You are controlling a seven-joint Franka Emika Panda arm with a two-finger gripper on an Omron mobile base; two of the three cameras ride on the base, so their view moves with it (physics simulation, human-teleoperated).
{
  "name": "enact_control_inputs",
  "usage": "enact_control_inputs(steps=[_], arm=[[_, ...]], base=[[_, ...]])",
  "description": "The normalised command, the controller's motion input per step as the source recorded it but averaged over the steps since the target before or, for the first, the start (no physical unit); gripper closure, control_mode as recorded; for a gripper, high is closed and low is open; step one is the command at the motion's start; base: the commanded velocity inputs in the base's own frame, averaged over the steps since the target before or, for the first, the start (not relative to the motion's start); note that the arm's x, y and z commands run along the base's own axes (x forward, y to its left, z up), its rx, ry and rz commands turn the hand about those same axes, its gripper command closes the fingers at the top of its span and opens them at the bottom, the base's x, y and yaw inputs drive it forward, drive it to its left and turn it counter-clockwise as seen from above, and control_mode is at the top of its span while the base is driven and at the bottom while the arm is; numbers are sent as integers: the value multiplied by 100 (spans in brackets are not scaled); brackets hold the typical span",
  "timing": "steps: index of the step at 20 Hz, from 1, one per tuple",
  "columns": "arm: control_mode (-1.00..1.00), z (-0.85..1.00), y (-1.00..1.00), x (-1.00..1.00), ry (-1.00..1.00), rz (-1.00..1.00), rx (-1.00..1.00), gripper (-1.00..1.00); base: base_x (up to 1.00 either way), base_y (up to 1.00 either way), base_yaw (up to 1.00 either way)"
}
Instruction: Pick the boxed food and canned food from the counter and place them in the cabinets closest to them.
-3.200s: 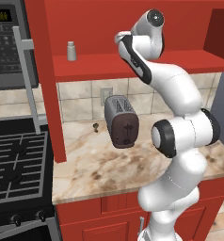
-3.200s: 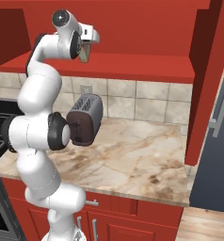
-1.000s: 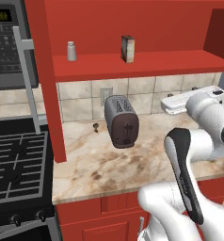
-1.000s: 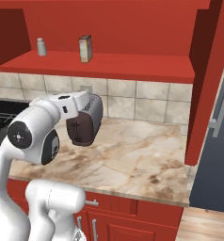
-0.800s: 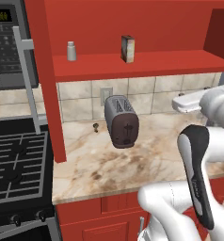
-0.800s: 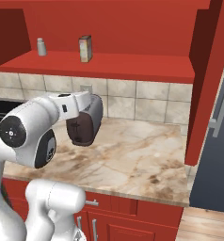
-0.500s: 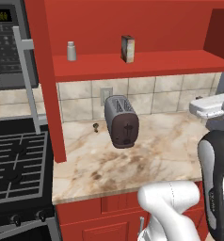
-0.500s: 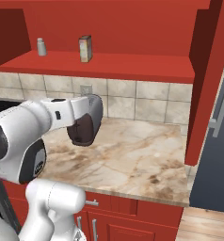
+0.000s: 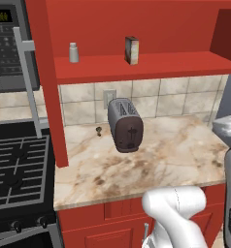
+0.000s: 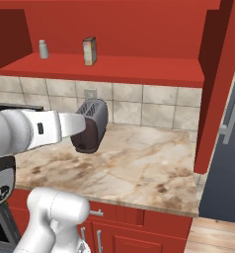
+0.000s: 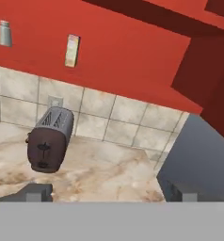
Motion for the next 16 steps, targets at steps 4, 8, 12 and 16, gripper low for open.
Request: enact_control_inputs(steps=[4,8,12,16], arm=[[-100,-47,28,0,40,-4,-31,-100],[-100,-40,24,0,6,0,-25,-100],[100,-1,0,-3,0,0,0,-100],[100,0,0,0,0,0,0,-100]], base=[[0,0,0],[0,0,0],[-10,-1,0],[-68,-7,0]])
